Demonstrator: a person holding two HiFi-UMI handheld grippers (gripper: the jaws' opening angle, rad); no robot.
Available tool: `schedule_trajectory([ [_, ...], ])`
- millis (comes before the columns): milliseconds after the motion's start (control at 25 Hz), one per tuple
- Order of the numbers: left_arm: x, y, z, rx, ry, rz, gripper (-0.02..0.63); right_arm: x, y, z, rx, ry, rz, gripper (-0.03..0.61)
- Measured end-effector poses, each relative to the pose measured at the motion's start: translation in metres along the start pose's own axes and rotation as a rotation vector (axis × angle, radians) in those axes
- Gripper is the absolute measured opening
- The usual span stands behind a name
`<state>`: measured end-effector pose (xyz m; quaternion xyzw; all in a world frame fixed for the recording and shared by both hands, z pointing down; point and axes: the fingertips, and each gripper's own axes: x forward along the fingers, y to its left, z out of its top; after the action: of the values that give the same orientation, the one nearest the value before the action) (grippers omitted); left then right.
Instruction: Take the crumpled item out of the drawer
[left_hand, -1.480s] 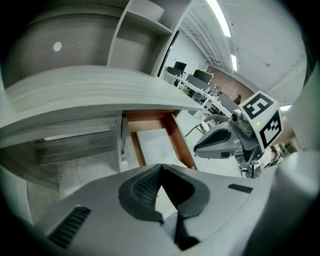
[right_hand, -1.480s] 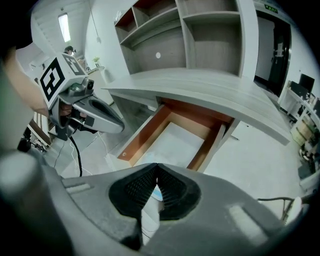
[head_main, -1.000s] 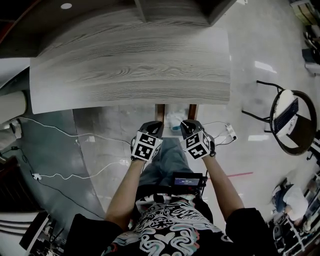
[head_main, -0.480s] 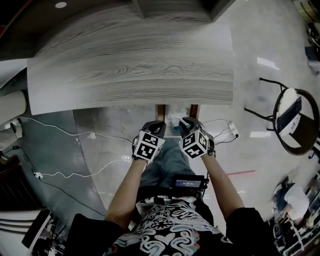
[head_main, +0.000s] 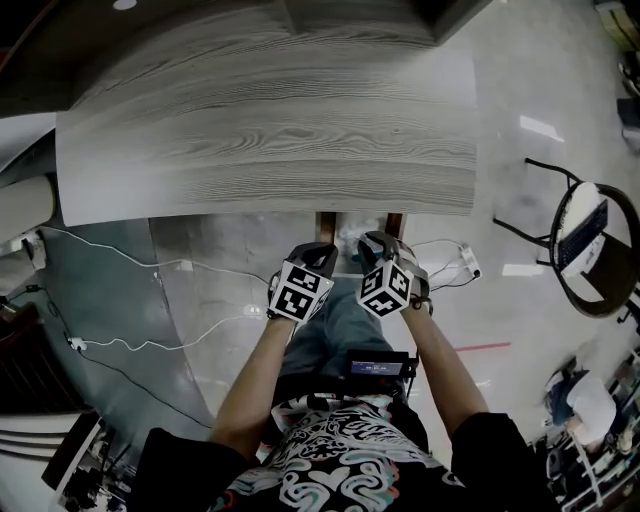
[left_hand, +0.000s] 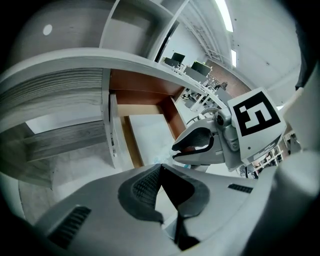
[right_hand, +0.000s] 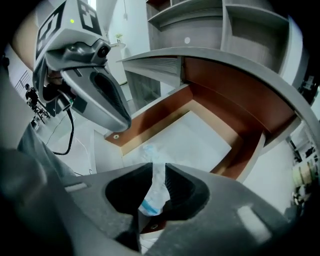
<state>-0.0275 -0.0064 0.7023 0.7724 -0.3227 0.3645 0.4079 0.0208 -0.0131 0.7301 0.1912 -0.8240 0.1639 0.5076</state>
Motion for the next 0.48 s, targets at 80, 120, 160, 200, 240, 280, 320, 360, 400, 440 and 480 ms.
schedule_trajectory([
  [80,0.0007,0.0011,0.0014,-0.008,-0.009,0.003,0.005,0.0036,0.0014,-0.0018,-0.011,0.012,0.008,0.061],
  [120,0.0010,0.0015,0.0014,-0.010,-0.012,0.005,0.005,0.0052,0.0024,-0.0027,-0.020,0.018,0.010,0.061],
  [160,0.0015,0.0016,0.0010,-0.010,-0.013,0.006,0.005,0.0066,0.0031,-0.0036,-0.030,0.025,0.008,0.061],
  [200,0.0018,0.0015,0.0003,-0.009,-0.013,0.007,0.005,0.0080,0.0033,-0.0046,-0.035,0.031,0.005,0.061],
  [240,0.0020,0.0015,-0.0007,-0.008,-0.013,0.007,0.005,0.0093,0.0030,-0.0052,-0.034,0.036,0.002,0.061],
  [280,0.0021,0.0016,-0.0018,-0.006,-0.011,0.007,0.005,0.0104,0.0026,-0.0054,-0.027,0.039,0.003,0.061],
  [320,0.0023,0.0018,-0.0027,-0.005,-0.009,0.006,0.005,0.0111,0.0022,-0.0050,-0.018,0.041,0.007,0.061],
  [360,0.0021,0.0020,-0.0031,-0.005,-0.007,0.005,0.005,0.0115,0.0019,-0.0045,-0.014,0.044,0.011,0.058],
  [400,0.0017,0.0024,-0.0031,-0.009,-0.006,0.006,0.005,0.0115,0.0019,-0.0039,-0.018,0.048,0.015,0.049],
  [440,0.0011,0.0030,-0.0028,-0.012,-0.006,0.007,0.005,0.0114,0.0022,-0.0033,-0.026,0.051,0.017,0.043],
  [480,0.0005,0.0035,-0.0024,-0.014,-0.008,0.007,0.005,0.0111,0.0027,-0.0027,-0.034,0.054,0.018,0.035],
])
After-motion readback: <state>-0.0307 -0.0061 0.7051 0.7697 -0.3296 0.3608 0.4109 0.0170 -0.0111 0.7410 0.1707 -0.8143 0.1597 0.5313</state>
